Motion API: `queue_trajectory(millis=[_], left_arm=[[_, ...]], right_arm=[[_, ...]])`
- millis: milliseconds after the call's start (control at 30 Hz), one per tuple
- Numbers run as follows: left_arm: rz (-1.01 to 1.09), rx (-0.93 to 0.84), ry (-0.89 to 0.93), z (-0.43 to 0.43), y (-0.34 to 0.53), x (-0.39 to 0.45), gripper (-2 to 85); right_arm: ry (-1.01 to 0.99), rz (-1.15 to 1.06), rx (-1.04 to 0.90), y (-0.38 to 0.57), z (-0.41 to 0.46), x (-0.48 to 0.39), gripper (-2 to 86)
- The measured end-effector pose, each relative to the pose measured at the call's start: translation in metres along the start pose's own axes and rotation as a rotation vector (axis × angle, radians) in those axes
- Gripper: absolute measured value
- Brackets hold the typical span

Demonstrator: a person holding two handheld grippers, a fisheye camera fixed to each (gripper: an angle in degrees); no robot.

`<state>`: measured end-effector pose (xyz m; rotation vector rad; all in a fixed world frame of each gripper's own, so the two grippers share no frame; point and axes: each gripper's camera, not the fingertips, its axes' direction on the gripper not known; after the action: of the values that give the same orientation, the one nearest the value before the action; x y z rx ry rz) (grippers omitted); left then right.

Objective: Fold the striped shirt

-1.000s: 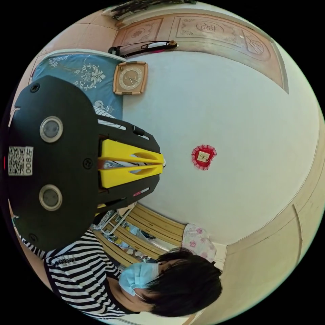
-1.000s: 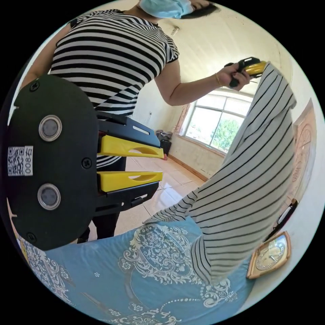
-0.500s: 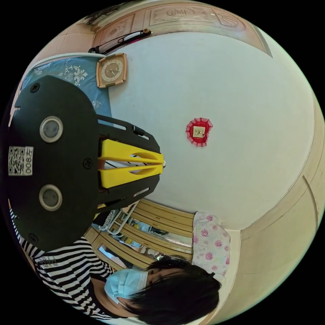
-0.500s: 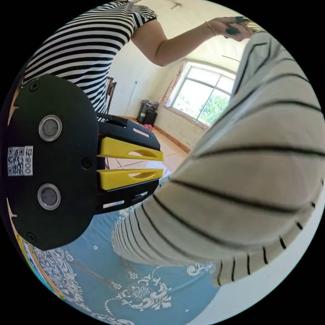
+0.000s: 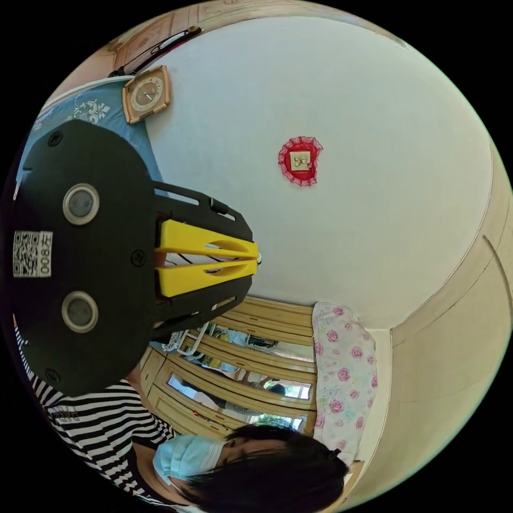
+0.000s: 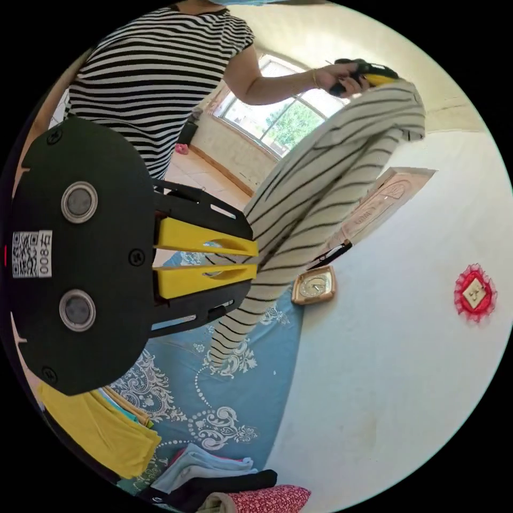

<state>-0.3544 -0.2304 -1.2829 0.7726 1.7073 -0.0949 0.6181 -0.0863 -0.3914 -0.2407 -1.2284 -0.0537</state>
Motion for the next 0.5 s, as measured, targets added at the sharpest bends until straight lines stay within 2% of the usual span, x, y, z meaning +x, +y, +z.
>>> queue_trajectory(millis=[233,367,500], left_arm=[[-0.033,-0.015,0.057,0.016,-0.006,-0.010,0.2],[-0.062,-0.027,0.103,0.018,-0.007,-0.022,0.2],[-0.057,-0.035,0.111,0.011,-0.009,-0.032,0.3]], right_arm=[[0.006,-0.033,0.026,0.082,-0.018,-0.063,11.1],[0.143,0.004,0.006,0.100,-0.011,-0.078,11.4],[0.123,0.042,0.062,0.098,-0.019,-0.073,9.6]])
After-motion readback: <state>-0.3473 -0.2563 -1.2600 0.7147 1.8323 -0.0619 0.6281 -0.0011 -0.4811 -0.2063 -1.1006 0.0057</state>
